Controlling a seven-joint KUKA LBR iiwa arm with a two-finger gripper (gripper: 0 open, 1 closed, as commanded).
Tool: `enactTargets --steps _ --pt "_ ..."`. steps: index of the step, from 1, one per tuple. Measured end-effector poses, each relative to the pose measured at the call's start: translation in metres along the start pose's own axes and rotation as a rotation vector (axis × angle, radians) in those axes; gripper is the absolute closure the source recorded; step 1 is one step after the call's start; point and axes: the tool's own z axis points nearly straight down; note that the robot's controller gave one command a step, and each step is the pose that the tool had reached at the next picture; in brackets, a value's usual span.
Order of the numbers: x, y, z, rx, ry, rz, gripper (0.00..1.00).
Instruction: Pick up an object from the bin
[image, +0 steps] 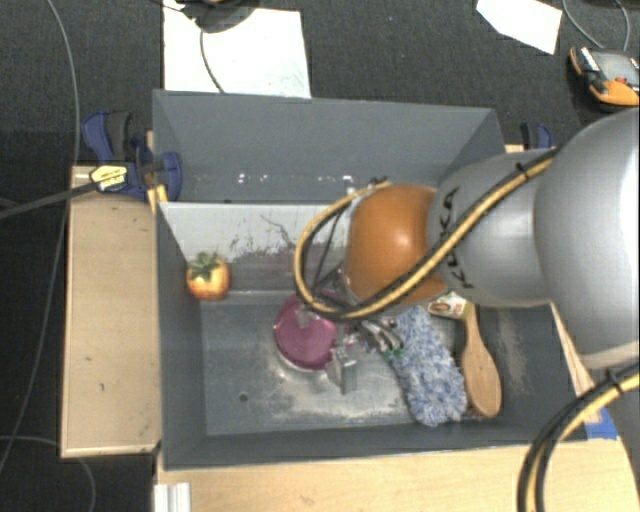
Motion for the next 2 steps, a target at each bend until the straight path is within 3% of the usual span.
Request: enactTargets --steps 1,2 --pt "-0.031 0.063 0.008 -0.003 -0.008 -0.027 0.0" --pt "0.002 -0.021 0.005 0.003 0.004 -0.01 1.0"
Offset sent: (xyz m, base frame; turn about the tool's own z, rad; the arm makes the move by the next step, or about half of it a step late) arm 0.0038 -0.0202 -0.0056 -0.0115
